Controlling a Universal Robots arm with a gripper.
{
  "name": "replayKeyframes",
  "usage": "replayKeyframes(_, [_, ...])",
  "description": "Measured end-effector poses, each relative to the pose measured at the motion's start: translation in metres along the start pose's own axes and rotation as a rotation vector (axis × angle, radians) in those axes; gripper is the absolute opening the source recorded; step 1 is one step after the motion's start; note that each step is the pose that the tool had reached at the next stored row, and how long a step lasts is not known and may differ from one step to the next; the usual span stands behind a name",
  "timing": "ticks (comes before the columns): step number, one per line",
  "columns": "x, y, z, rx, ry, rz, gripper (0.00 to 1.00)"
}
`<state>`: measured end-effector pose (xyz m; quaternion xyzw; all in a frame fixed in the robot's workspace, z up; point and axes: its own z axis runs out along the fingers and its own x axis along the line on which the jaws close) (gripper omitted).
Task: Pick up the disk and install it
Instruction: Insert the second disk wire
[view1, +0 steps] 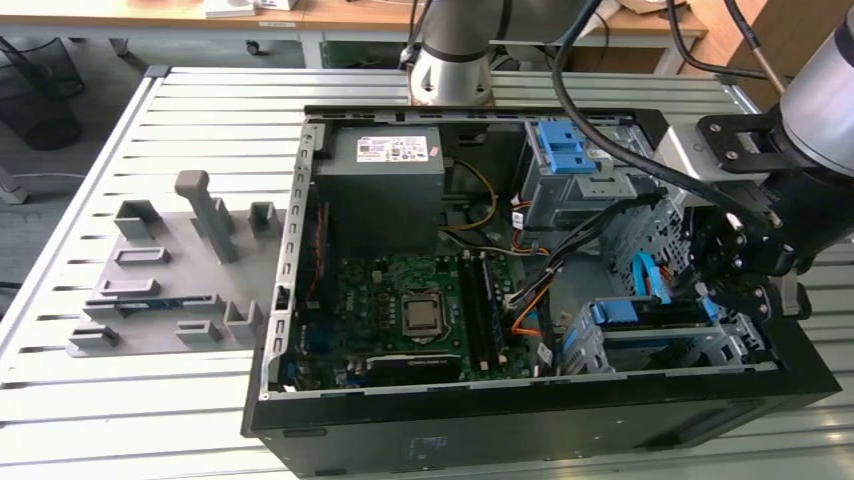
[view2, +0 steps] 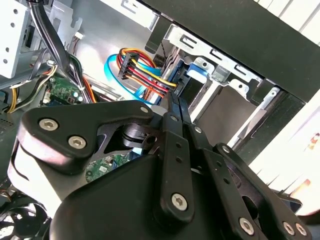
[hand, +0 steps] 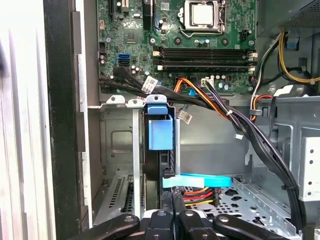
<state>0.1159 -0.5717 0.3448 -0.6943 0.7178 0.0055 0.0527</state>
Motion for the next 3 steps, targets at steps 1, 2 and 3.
replayKeyframes(1, [0.0000,0.0000,-0.0002,0.0000,0.0000,0.000,0.15])
replayKeyframes(2, [0.0000,0.0000,-0.0002,0.0000,0.0000,0.000,0.15])
replayKeyframes(3, [0.0000,0.0000,-0.0003,0.0000,0.0000,0.000,0.15])
